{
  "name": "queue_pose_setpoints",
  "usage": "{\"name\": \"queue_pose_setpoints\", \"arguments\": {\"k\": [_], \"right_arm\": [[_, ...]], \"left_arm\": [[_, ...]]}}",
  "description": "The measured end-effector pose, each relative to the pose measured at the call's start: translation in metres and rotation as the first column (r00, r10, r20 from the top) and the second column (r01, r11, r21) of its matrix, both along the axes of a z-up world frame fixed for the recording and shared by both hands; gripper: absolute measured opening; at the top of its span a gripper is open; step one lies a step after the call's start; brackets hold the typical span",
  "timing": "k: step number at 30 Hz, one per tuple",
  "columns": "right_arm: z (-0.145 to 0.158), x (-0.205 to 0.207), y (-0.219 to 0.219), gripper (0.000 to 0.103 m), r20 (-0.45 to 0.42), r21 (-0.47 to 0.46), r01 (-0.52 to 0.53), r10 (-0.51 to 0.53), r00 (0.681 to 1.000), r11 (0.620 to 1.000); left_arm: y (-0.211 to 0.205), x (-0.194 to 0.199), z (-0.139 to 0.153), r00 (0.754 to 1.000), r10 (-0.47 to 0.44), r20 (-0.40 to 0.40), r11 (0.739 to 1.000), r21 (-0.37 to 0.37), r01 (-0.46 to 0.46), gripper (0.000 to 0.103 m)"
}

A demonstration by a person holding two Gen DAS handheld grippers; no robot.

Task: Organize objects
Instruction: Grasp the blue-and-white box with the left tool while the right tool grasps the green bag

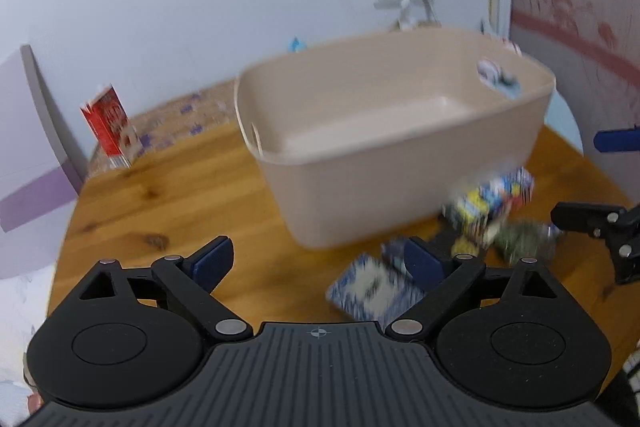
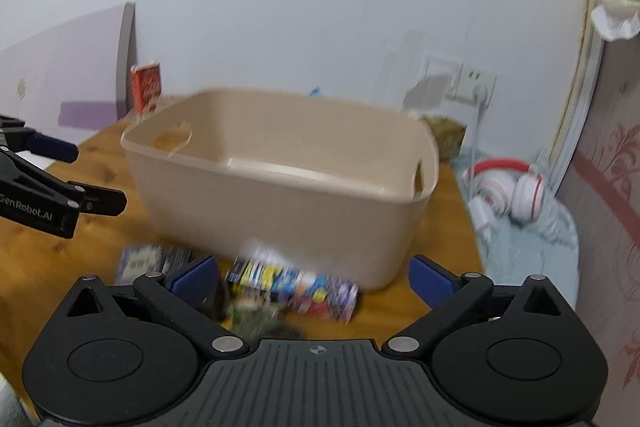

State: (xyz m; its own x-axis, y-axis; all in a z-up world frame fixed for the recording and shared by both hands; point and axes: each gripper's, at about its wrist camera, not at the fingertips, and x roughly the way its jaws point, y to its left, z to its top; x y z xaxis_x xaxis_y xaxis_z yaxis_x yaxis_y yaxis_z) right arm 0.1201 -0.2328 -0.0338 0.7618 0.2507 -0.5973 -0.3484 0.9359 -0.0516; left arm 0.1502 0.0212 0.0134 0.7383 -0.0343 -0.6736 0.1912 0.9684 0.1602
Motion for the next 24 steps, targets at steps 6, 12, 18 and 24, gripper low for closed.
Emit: {"name": "queue_pose_setpoints", "arguments": {"k": [6,12,18,24], "right_arm": [[-0.029,-0.001,0.004,0.103,-0.091,-0.015,-0.009,0.008,0.996,1.0],[-0.051,0.004,0.007,0.103,-0.152,-0.039,-0.008,0.002,0.988,0.999],[-0.063,0.01,0.011,0.103,-0.17,-0.055,-0.014,0.004,0.985,0.998],[-0.069,0.016,0.014,0.095,-0.173,-0.062,-0.015,0.004,0.985,0.998]], "left_arm": [[0.01,0.0,-0.026,0.997,-0.047,-0.062,0.998,-0.044,0.044,0.094],[0.01,0.002,-0.046,0.989,-0.11,-0.097,0.993,-0.047,0.106,0.094],[0.008,0.014,-0.069,0.977,-0.171,-0.129,0.985,-0.041,0.167,0.094],[0.009,0.023,-0.075,0.974,-0.202,-0.102,0.977,-0.087,0.194,0.093]]}}
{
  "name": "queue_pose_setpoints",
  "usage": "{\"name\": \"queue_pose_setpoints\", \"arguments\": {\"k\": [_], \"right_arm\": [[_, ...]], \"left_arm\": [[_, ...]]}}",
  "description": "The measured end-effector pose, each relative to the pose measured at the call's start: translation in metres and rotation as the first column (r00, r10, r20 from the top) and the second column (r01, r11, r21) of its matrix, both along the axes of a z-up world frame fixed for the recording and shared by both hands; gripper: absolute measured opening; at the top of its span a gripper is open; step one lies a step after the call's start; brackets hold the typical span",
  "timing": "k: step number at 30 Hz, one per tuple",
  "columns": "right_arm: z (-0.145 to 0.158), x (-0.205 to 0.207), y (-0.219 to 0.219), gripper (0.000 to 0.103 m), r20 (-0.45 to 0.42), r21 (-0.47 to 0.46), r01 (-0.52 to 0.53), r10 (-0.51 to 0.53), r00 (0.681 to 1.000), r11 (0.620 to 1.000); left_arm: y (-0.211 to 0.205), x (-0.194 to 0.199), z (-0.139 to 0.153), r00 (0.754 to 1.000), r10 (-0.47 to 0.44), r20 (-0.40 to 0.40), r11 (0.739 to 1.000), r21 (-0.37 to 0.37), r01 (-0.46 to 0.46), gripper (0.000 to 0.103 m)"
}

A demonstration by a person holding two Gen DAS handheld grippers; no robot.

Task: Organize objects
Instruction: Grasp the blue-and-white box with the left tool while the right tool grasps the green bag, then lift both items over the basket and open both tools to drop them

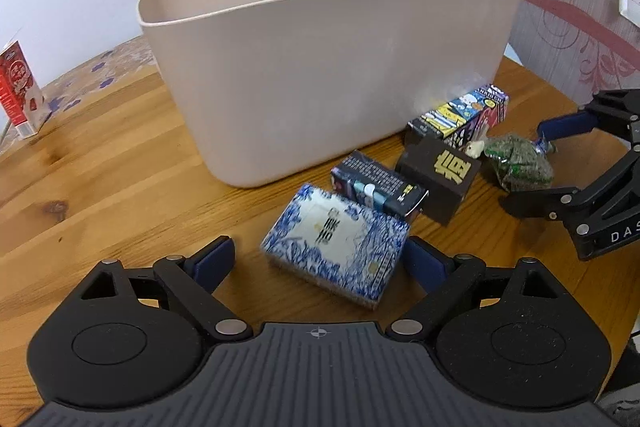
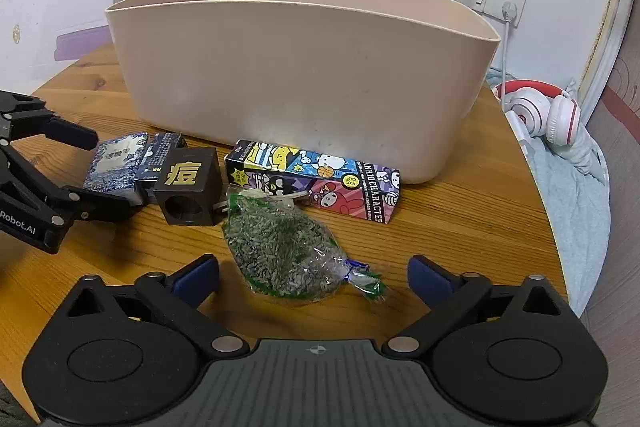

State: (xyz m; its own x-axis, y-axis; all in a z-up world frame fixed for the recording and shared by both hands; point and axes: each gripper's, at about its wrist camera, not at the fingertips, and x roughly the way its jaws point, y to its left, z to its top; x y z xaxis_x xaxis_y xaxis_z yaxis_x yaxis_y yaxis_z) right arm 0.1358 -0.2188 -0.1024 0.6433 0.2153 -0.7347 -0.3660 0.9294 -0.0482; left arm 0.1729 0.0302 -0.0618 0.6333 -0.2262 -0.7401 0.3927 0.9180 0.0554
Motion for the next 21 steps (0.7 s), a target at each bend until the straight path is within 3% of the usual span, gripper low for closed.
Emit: {"name": "queue_pose_setpoints", "arguments": {"k": [4,11,21], "right_arm": [[0.001,0.001,0.0,0.085,-0.008,0.022,0.002,-0.001,1.0,1.0],[0.004,-0.004,0.005,0.065,-0.001,0.014,-0.009,0.009,1.0,1.0],[0.012,-0.027,0.001,0.055,0.01,0.004,-0.002,0.002,1.0,1.0]], "left_arm": [[-0.001,-0.002,0.001,1.0,-0.025,0.001,0.999,-0.03,0.025,0.078],[-0.005,-0.004,0.005,0.999,0.039,-0.018,0.998,-0.04,-0.04,0.076],[-0.002,-0.022,0.022,0.995,0.104,0.013,0.993,-0.054,-0.103,0.075]]}}
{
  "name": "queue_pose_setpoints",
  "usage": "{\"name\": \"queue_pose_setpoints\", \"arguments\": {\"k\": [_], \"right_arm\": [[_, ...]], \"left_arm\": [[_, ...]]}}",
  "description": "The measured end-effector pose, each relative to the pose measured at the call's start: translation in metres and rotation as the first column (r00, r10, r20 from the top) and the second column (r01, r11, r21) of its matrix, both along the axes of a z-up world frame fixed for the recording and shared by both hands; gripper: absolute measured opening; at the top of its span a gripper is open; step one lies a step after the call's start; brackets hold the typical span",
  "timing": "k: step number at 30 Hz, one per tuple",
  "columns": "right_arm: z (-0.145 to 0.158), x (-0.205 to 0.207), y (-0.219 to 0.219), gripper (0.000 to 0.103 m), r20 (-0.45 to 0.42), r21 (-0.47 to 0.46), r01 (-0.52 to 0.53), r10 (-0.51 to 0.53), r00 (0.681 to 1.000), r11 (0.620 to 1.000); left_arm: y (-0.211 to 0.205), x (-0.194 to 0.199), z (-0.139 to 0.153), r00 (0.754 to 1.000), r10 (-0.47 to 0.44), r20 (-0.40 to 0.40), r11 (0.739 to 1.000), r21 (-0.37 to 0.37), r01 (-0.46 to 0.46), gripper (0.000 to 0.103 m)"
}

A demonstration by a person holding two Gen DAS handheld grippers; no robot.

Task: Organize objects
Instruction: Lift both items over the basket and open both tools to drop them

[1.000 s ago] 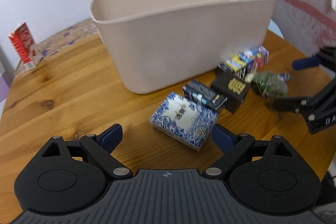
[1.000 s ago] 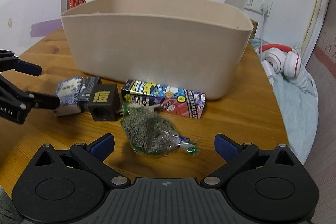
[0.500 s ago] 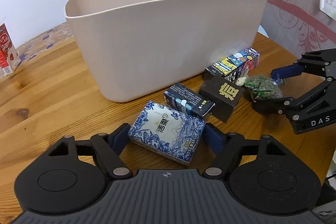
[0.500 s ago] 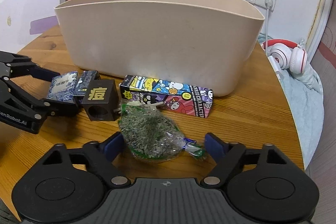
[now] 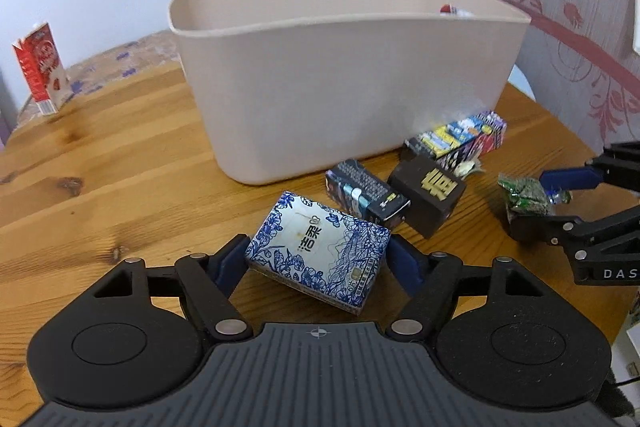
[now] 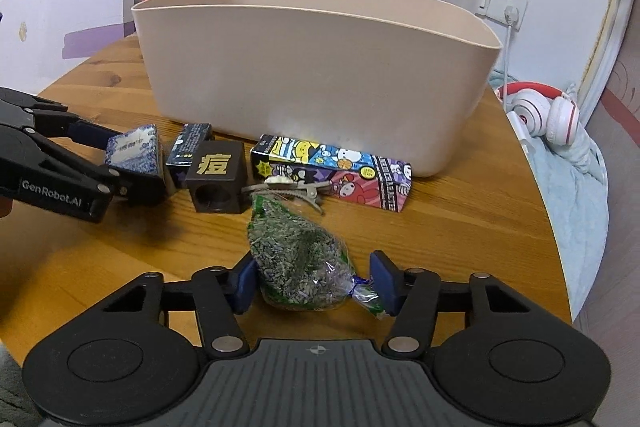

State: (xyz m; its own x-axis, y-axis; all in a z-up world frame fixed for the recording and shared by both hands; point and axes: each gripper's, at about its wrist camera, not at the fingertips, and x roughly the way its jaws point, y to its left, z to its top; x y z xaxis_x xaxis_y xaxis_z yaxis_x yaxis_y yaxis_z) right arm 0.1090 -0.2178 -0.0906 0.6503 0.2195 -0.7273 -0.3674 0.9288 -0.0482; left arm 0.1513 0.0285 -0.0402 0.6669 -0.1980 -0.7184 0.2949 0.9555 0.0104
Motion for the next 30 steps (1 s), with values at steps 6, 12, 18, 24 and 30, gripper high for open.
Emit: {"name": "queue_pose_setpoints", "arguments": {"k": [6,12,18,24,30], "right_arm": [[0.017,-0.012,-0.009,0.054,0.045,0.019,0.017,-0.018,0.999,1.0],[0.046,-0.019,-0.016,0.052,0.124,0.039,0.021,-0.025,0.992,0.999],[0.08,-0.015,-0.021,0.051,0.224,0.056,0.028,-0.04,0.974,0.998],[0.108,0.003,-0.024,0.051,0.299,0.044,0.033,-0.045,0.953,0.998],[0.124,0.026,-0.02,0.05,0.349,0.032,0.032,-0.041,0.936,0.999]], "left_arm": [[-0.005,-0.019,0.028,0.997,-0.016,0.069,1.0,0.003,0.016,0.075],[-0.003,-0.03,0.056,0.99,-0.007,0.143,1.0,-0.011,0.009,0.075],[0.001,-0.025,0.087,0.975,0.038,0.217,0.999,-0.03,-0.032,0.075],[-0.001,-0.003,0.109,0.961,0.062,0.268,0.998,-0.003,-0.063,0.075],[-0.006,0.034,0.112,0.963,0.093,0.255,0.995,0.01,-0.099,0.075]]}}
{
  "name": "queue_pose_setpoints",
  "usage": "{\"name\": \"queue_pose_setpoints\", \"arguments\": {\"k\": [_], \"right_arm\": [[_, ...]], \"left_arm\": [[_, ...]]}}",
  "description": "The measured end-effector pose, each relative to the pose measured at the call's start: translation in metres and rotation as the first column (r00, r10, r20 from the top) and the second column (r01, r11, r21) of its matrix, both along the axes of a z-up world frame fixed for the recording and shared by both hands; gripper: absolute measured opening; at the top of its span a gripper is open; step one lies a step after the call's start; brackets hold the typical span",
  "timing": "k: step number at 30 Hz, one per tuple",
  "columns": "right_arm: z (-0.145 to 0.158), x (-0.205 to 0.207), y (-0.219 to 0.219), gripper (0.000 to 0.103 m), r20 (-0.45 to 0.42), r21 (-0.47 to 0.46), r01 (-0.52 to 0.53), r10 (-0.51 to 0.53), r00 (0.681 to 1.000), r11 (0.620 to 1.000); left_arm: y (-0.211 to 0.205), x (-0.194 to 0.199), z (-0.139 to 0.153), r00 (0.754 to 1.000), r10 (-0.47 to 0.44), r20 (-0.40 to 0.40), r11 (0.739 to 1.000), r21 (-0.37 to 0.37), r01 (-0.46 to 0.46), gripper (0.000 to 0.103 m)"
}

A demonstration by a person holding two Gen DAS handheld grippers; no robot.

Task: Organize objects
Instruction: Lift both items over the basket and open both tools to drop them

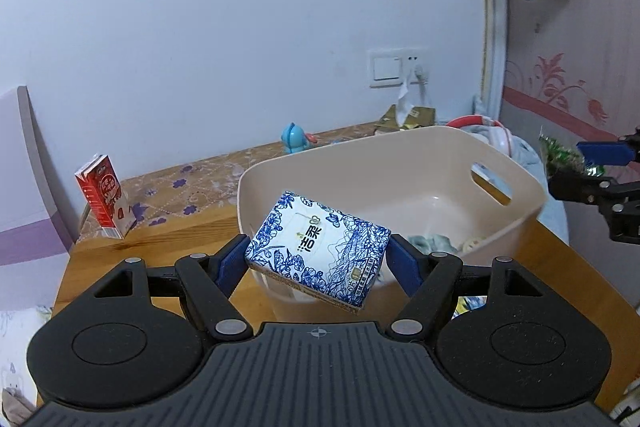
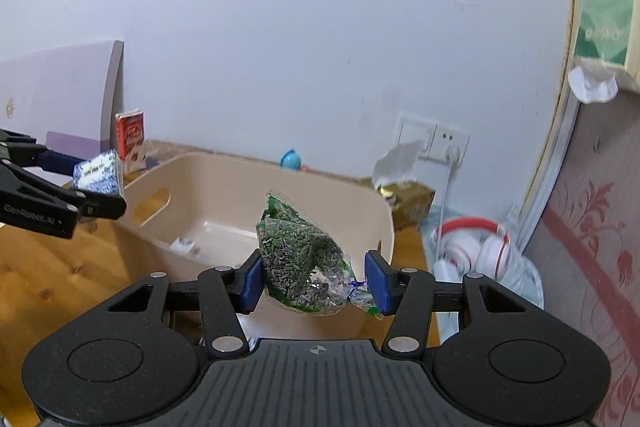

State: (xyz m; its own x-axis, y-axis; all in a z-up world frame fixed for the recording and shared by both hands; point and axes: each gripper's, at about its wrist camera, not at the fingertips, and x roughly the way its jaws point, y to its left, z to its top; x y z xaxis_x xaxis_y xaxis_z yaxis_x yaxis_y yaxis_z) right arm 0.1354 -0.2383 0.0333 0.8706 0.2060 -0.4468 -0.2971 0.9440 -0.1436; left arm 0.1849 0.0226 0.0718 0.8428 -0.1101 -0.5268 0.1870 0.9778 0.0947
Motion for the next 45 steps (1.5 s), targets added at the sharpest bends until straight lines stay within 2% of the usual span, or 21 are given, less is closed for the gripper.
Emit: {"name": "queue_pose_setpoints", "arguments": {"k": [11,18,21,24,25,26,34,39,45], "right_arm": [[-0.016,0.052,0.016,0.05,-0.034,-0.01,0.014,-0.015,0.999,1.0],[-0.036,0.07,0.023,0.05,-0.089,-0.033,0.008,-0.011,0.996,0.999],[-0.043,0.076,0.026,0.051,-0.097,-0.054,0.017,-0.022,0.995,0.998],[-0.047,0.077,0.025,0.057,-0.102,-0.043,0.02,-0.024,0.994,0.999],[-0.046,0.076,0.024,0.065,-0.099,-0.042,0.028,-0.032,0.995,0.999],[-0.045,0.075,0.023,0.067,-0.093,-0.04,0.033,-0.037,0.995,0.999],[-0.03,0.057,0.013,0.077,-0.047,-0.031,0.035,-0.036,0.998,0.999],[-0.022,0.041,0.011,0.078,-0.035,-0.023,0.036,-0.037,0.999,0.999],[-0.019,0.015,0.009,0.086,-0.03,-0.01,0.033,-0.033,0.999,0.999]], "left_arm": [[-0.016,0.06,-0.031,0.992,0.057,-0.114,0.998,0.004,-0.057,0.075],[-0.026,0.077,-0.049,0.982,0.058,-0.179,0.998,0.02,-0.055,0.076],[-0.027,0.08,-0.052,0.978,0.043,-0.205,0.999,-0.01,-0.046,0.076],[-0.026,0.08,-0.052,0.977,0.05,-0.209,0.998,-0.017,-0.054,0.076],[-0.025,0.078,-0.051,0.977,0.05,-0.205,0.998,-0.021,-0.055,0.077],[-0.025,0.076,-0.05,0.978,0.049,-0.202,0.998,-0.026,-0.055,0.077],[-0.025,0.054,-0.028,0.99,0.055,-0.129,0.997,-0.038,-0.061,0.09],[-0.022,0.041,-0.018,0.99,0.078,-0.113,0.995,-0.048,-0.084,0.09],[-0.017,0.012,-0.015,0.99,0.089,-0.108,0.995,-0.025,-0.092,0.09]]}}
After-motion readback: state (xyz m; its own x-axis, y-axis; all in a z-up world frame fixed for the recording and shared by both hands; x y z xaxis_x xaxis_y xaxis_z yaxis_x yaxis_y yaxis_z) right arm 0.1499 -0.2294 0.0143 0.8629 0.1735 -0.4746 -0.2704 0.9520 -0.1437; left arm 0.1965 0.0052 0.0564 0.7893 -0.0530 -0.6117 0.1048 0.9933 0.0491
